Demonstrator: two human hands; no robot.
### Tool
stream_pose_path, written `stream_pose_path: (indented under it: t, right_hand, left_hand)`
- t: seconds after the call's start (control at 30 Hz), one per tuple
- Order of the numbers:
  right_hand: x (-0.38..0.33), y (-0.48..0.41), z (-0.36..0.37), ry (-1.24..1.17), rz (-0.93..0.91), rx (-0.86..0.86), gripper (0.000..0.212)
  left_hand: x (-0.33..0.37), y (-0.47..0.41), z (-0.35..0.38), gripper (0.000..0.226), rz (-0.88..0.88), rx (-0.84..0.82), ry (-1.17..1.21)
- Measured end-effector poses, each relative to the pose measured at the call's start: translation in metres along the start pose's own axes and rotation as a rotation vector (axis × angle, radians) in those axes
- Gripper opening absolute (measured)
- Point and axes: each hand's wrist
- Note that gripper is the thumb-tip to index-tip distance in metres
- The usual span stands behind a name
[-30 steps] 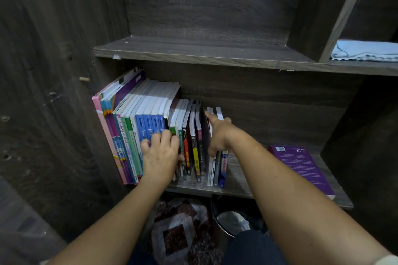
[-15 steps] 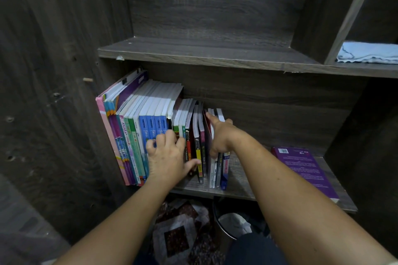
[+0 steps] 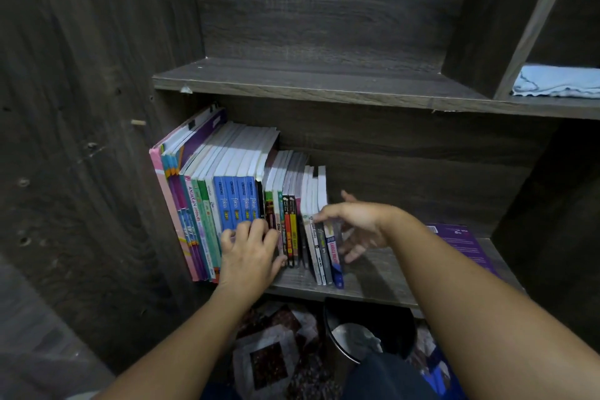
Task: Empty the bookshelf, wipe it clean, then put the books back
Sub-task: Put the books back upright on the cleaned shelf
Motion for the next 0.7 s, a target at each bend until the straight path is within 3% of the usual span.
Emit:
stream_pose_path:
  t: [0.07, 0.17, 0.33, 0.5, 0.7]
  right_hand:
    - [0.009, -0.002, 0.010, 0.059, 0.041, -0.048, 0.109]
    - [0.021, -0.023, 0.024, 0.131, 0.059, 0.000, 0.132]
    - [0.031, -0.055, 0.034, 0.153, -0.105, 0.185, 0.140]
    - [0.038, -0.072, 0.037, 0.156, -0.245, 0.305, 0.131]
    - [0.024, -0.062, 0.028, 0.320, -0.262, 0.351, 0.132]
  left_hand:
    - [-0.002, 0.002, 0.000, 0.047, 0.022, 0.004, 0.023]
    - [-0.005, 0.000, -0.002, 0.042, 0.039, 0.025, 0.032]
    - [-0.012, 0.002, 0.001, 0.039, 0.088, 0.081, 0.039]
    - [-0.007, 0.006, 0.005, 0.040, 0.064, 0.064, 0.049]
    - [0.016, 0.001, 0.003, 0.038, 0.021, 0.052, 0.079]
Point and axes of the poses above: each hand's wrist, its own y-axis away from the middle knuckle, its own z-axis out of the palm, x = y × z
